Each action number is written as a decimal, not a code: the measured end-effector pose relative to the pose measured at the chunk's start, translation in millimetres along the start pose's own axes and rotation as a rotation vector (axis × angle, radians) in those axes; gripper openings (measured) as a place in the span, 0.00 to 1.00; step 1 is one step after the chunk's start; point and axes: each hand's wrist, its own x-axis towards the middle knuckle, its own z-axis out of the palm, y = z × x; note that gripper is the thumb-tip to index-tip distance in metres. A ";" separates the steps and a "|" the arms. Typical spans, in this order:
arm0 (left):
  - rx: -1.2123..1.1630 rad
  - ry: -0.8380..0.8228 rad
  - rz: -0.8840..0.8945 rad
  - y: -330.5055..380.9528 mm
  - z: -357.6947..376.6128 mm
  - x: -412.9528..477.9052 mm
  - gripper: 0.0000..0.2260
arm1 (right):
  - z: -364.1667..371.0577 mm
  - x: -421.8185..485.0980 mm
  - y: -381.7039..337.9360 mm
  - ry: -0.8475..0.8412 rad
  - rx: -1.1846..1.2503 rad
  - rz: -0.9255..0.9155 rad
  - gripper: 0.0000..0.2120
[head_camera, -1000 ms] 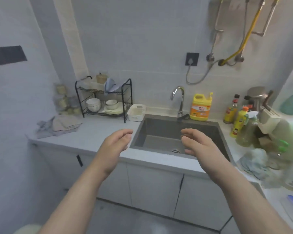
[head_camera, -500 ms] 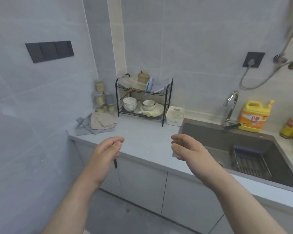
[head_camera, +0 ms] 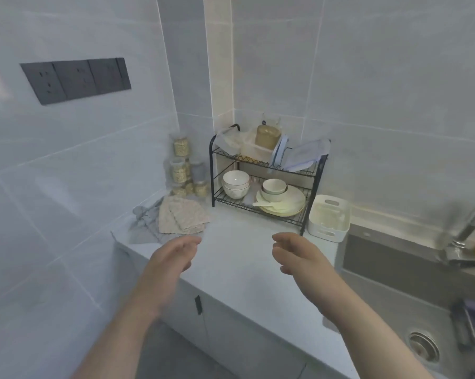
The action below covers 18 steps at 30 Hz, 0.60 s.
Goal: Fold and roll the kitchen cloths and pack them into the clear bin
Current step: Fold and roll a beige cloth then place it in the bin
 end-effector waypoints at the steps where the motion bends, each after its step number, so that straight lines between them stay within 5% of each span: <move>1: 0.005 0.011 -0.007 2.3 1.1 13.7 0.22 | -0.4 18.1 -1.8 -0.008 -0.001 0.000 0.11; 18: 0.296 -0.009 -0.043 -12.1 -53.0 234.9 0.11 | 61.5 222.1 -21.4 -0.092 -0.054 0.069 0.10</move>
